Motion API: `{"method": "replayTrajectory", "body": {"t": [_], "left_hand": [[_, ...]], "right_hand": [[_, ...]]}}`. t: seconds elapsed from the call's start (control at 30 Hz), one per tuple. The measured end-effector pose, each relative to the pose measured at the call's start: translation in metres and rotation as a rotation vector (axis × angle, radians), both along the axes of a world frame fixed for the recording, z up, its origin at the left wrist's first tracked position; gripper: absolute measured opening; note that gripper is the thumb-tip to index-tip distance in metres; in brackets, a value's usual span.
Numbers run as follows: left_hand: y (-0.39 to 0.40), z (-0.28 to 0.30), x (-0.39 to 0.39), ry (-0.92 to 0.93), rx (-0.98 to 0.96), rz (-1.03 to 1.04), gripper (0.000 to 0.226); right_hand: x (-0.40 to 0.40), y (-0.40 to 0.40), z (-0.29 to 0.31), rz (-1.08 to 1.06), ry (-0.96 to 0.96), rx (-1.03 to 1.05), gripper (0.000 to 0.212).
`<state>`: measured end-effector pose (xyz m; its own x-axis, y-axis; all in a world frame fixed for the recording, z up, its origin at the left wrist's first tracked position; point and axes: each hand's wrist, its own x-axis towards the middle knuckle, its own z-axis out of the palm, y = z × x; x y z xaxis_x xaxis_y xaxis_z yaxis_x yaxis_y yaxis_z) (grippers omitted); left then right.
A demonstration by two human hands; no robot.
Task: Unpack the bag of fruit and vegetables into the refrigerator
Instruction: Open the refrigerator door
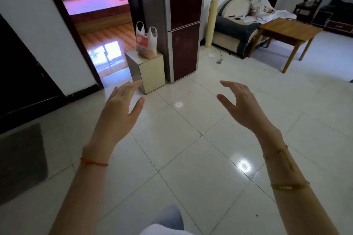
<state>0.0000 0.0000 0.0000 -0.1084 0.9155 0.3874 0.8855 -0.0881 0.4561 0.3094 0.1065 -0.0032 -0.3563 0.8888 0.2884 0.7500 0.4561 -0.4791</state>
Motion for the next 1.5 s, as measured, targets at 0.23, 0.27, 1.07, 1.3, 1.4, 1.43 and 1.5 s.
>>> {"method": "replayTrajectory", "body": {"t": [0.23, 0.27, 1.07, 1.3, 1.4, 1.43, 1.5], "left_hand": [[0.052, -0.015, 0.004, -0.006, -0.016, 0.032, 0.049], [0.063, -0.018, 0.003, -0.015, -0.028, 0.033, 0.049], [0.474, -0.031, -0.083, -0.041, -0.145, -0.036, 0.051], [0.596, -0.053, -0.101, -0.081, -0.177, -0.008, 0.053], [0.656, -0.052, -0.107, -0.084, -0.157, 0.001, 0.054], [0.676, -0.050, -0.109, -0.086, -0.143, 0.010, 0.054], [0.716, -0.044, -0.113, -0.107, -0.111, 0.033, 0.051]], "right_hand": [[-0.002, 0.051, -0.017, -0.009, -0.016, -0.039, 0.051], [-0.004, 0.061, -0.020, -0.009, -0.018, -0.040, 0.051], [-0.098, 0.451, -0.046, -0.068, -0.006, -0.154, 0.049], [-0.121, 0.578, -0.067, -0.030, -0.013, -0.180, 0.048], [-0.130, 0.643, -0.066, -0.002, -0.013, -0.187, 0.048], [-0.133, 0.666, -0.063, 0.008, -0.017, -0.185, 0.048], [-0.141, 0.713, -0.057, 0.029, -0.023, -0.170, 0.048]]}}
